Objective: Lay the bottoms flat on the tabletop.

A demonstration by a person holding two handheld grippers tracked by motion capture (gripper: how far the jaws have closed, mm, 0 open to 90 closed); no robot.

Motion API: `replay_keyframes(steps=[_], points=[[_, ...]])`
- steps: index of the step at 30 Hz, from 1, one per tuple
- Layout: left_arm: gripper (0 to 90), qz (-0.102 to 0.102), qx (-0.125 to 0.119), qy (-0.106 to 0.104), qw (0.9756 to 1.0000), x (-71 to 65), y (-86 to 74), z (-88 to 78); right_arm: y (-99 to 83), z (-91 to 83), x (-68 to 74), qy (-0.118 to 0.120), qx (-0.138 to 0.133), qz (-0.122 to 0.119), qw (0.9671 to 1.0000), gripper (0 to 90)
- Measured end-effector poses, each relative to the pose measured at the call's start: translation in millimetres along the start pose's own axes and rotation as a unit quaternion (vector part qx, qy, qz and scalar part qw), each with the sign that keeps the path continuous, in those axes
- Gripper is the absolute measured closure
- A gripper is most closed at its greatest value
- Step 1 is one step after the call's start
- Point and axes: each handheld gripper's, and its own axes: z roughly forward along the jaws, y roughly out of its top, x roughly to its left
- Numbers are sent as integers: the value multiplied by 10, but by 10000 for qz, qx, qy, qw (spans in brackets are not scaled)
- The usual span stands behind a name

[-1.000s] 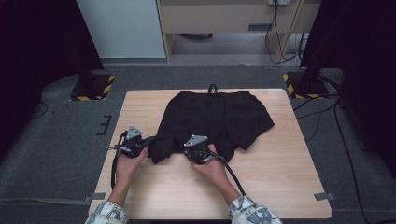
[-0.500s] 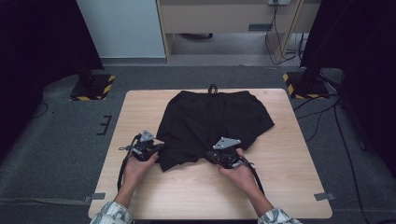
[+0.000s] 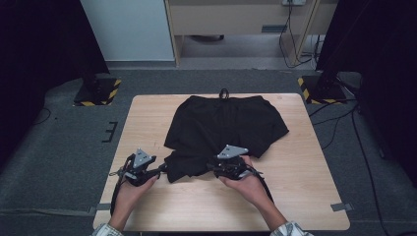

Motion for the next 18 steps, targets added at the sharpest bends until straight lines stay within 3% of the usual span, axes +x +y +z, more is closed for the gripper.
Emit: replay_keyframes(steps=[1, 2, 5, 7, 12, 18], points=[[414, -76, 2, -73, 9999, -19, -24, 8, -3, 38, 37, 56, 27, -12, 10000, 547], [382, -57, 30, -108, 9999, -63, -44, 27, 2, 105, 107, 41, 82, -120, 9999, 527], [330, -22, -23, -135, 9999, -91, -32, 45, 15, 147, 159, 94, 61, -128, 9999, 486], [304, -124, -38, -346, 9993, -98, -44, 96, 10, 221, 223, 187, 91, -204, 9996, 448], [285, 47, 112, -472, 9988, -168, -78, 199, -76, 377, 295, 187, 352, -254, 9989, 405], [298, 92, 139, -617, 9980, -237, -65, 237, -108, 454, 374, 292, 404, -314, 9983, 390]])
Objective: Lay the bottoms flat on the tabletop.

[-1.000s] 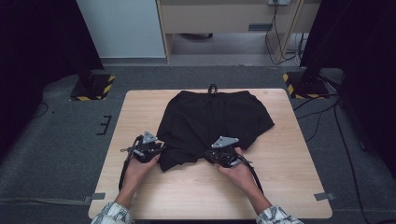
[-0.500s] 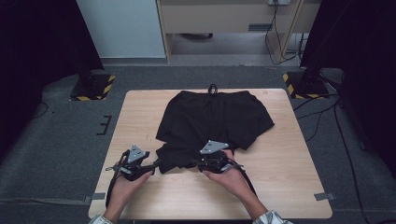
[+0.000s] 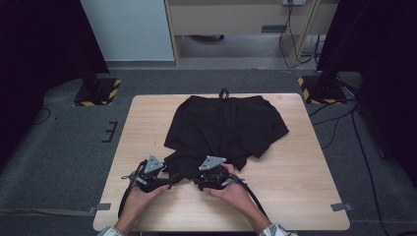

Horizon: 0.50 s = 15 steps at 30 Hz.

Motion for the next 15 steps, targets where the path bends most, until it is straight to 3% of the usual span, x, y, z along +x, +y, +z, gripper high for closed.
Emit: replay_keyframes(steps=[5, 8, 9, 10, 11, 12, 15], points=[[290, 48, 16, -62, 10000, -31, -6, 11, -32, 55, 5, -70, 66, -35, 9999, 417], [294, 73, 60, -56, 9999, -18, -19, 26, -33, 47, -9, -214, 66, -107, 9997, 529], [335, 114, 110, -60, 9999, -19, -22, 38, -35, 35, -26, -259, 73, -160, 9995, 634], [362, 114, 110, -60, 9999, -19, -22, 38, -37, 31, -31, -296, 69, -172, 9994, 674], [362, 164, 152, -51, 9997, -26, -22, 48, -37, 31, -31, -296, 69, -172, 9994, 674], [451, 233, 203, -68, 9995, -39, -22, 59, -45, 26, -53, -347, 48, -164, 9993, 748], [523, 331, 270, -79, 9991, -52, -15, 80, -42, 27, -68, -370, 42, -149, 9992, 799]])
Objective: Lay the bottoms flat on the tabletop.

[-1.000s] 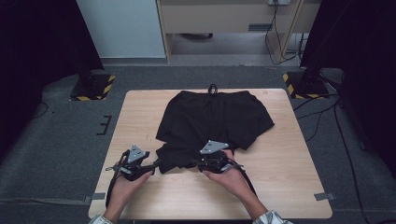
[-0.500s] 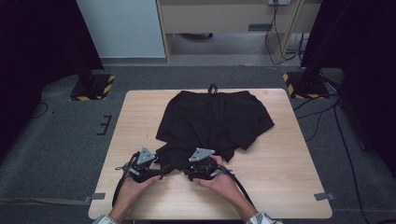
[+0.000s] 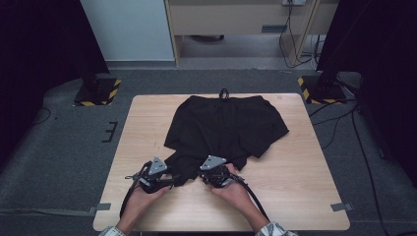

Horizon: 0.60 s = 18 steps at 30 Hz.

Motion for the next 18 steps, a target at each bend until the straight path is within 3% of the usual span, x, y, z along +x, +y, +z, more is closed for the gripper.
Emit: replay_keyframes(steps=[3, 6, 12, 17, 18], points=[[723, 128, 48, 6, 9999, -7, 31, 33, 9, 6, 5, 32, -21, -13, 10000, 858], [833, 246, 105, 17, 9996, -14, 63, 60, 9, 4, 5, 81, -34, 18, 10000, 861], [854, 188, -4, 40, 9998, -9, 95, -22, 13, -42, 1, 166, -89, 36, 9998, 862], [856, 89, -502, 231, 9984, 0, 188, -251, 36, -238, -11, 220, -230, 57, 9995, 861], [857, 89, -502, 231, 9984, 0, 188, -251, 36, -238, -11, 220, -230, 57, 9995, 861]])
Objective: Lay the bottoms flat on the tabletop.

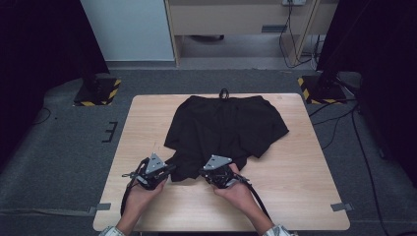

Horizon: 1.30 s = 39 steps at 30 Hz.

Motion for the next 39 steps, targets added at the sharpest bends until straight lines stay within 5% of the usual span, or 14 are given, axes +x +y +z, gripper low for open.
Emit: replay_keyframes(steps=[6, 14, 21, 27, 39], points=[[857, -85, -488, 62, 9988, 20, 156, -173, 73, -271, -37, 103, -237, -14, 9997, 862], [851, -29, -402, 38, 9992, 27, 159, -204, 204, -425, -25, 204, -387, -34, 9990, 866], [850, 38, -13, 33, 10000, 38, 70, -31, 294, -260, -105, 23, -197, -27, 9998, 872], [854, 13, -60, 133, 9999, 53, 67, -3, 377, -169, -163, -98, -52, -115, 9999, 871], [615, -142, -105, 504, 9986, 100, -13, 0, 579, 17, -223, -170, 186, -93, 9996, 871]])
